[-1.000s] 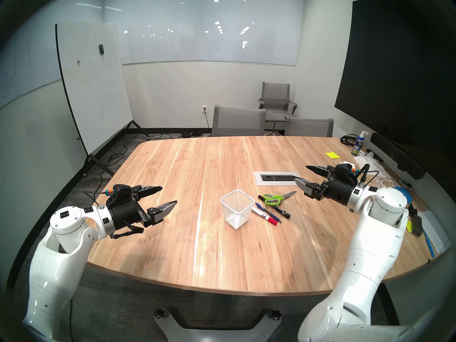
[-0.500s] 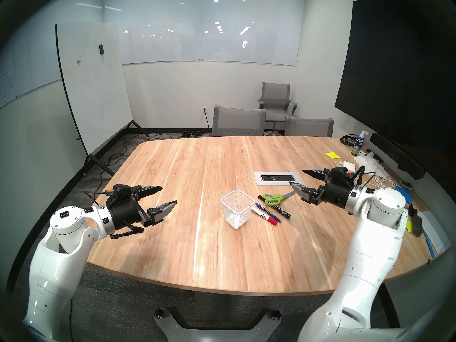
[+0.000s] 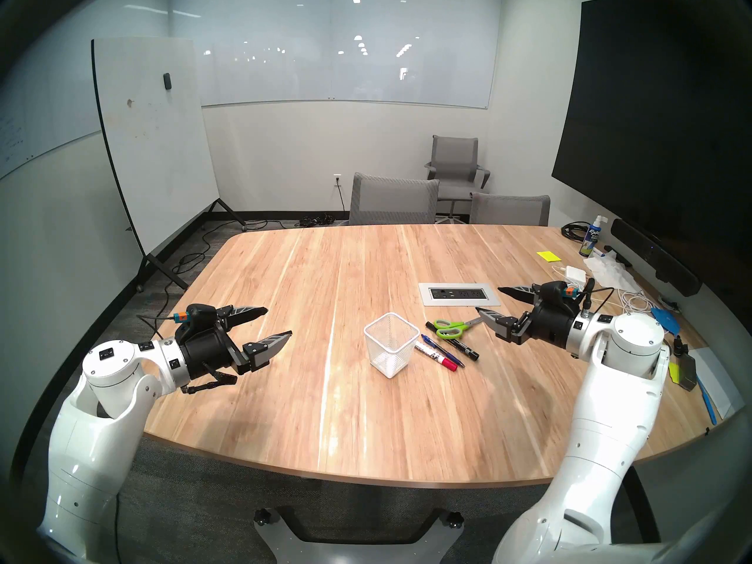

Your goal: Place the pen, the marker, and the scissors into the pen holder

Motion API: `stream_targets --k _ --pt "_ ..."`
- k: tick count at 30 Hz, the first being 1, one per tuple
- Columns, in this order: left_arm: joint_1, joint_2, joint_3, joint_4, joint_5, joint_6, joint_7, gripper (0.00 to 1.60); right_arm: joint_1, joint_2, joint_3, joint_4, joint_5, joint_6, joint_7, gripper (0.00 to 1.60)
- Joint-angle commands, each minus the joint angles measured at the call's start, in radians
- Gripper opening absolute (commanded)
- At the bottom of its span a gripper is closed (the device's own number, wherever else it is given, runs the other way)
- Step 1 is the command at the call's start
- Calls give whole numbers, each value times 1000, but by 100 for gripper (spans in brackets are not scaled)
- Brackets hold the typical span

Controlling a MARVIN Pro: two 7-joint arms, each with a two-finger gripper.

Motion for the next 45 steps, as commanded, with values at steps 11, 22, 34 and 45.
stream_targets --k 11,22,34,45 --pt "-1 1 -1 -14 0 -1 0 160 -17 11 2 -19 -8 24 43 160" --pt "-1 1 -1 -14 0 -1 0 160 -52 32 -7 -34 -19 21 43 160" --pt "-1 1 -1 -14 0 -1 0 160 -81 33 -42 -36 -37 13 43 160" --pt "-1 1 -1 -14 0 -1 0 160 -113 21 -86 -55 -75 11 43 160"
